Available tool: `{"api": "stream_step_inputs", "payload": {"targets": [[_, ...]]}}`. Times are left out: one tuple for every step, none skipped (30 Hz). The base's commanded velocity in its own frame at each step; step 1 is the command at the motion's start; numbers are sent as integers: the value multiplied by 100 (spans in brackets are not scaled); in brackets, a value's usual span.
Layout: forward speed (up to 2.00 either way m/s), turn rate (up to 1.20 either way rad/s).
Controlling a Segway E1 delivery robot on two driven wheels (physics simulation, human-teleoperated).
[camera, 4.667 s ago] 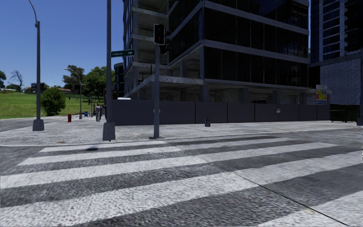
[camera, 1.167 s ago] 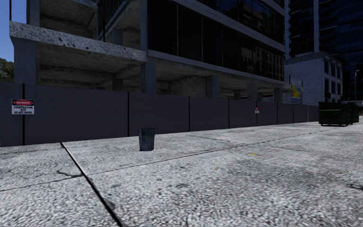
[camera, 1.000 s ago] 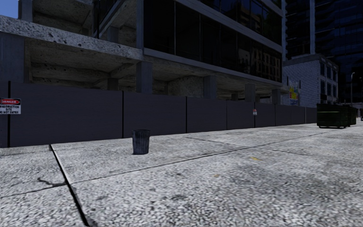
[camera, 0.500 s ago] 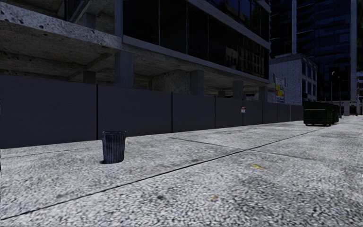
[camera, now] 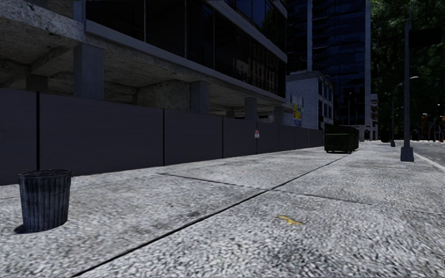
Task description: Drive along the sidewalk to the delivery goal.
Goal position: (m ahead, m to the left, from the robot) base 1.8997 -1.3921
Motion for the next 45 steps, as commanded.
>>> {"api": "stream_step_inputs", "payload": {"targets": [[130,-57],[130,-57],[130,-57],[130,-57],[130,-57],[130,-57],[130,-57],[130,-57],[130,-57],[130,-57],[130,-57],[130,-57],[130,-57],[130,-57],[130,-57],[130,-57],[130,-57],[130,-57],[131,-57],[131,-57],[131,-57],[131,-57],[131,-57],[131,-57],[131,-57],[131,-57],[131,-55],[131,-50],[131,-50],[131,-47],[131,-39],[131,-18],[131,-18],[131,0],[131,0],[131,0],[131,0],[131,0],[131,0],[131,0],[131,0],[131,0],[131,0],[131,0],[131,0]]}}
